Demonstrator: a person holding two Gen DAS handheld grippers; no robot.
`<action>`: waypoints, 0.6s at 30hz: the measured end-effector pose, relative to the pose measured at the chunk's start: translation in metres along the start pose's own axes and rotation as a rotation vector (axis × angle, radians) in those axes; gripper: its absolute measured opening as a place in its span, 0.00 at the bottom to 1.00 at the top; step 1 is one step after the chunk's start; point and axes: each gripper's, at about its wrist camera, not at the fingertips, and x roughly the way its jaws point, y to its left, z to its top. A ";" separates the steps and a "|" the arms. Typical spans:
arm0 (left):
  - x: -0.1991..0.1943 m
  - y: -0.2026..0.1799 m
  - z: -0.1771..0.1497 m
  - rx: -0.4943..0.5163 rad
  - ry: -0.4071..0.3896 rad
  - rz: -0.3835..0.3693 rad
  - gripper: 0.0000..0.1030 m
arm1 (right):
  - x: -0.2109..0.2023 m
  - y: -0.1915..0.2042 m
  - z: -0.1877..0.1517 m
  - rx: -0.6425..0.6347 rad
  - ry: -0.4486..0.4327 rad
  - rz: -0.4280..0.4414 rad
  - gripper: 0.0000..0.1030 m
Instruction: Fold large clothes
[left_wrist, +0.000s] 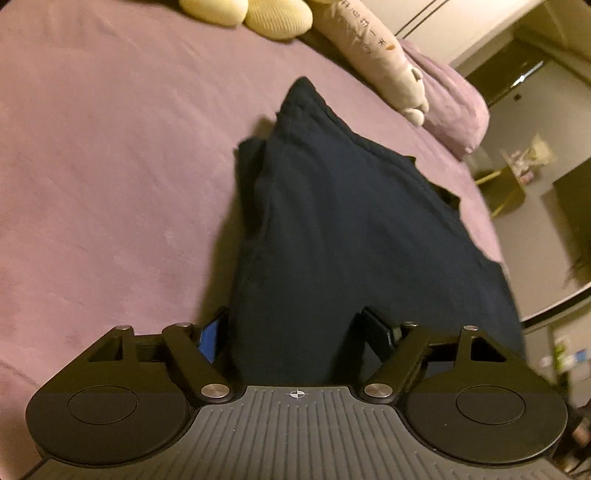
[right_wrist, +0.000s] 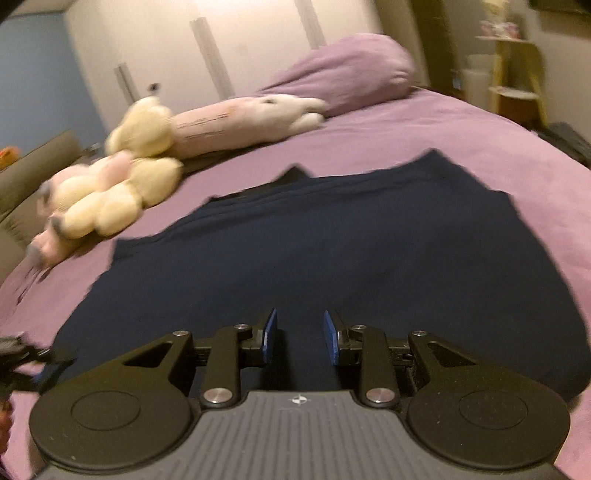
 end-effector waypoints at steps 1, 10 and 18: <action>0.005 0.002 0.002 -0.029 0.013 -0.011 0.74 | -0.002 0.006 -0.001 -0.016 -0.003 0.007 0.26; 0.025 0.023 0.009 -0.212 0.041 -0.135 0.54 | 0.012 0.031 -0.002 -0.045 0.066 0.009 0.24; -0.001 -0.004 0.020 -0.154 -0.027 -0.197 0.43 | 0.010 0.058 -0.003 -0.111 0.001 -0.047 0.11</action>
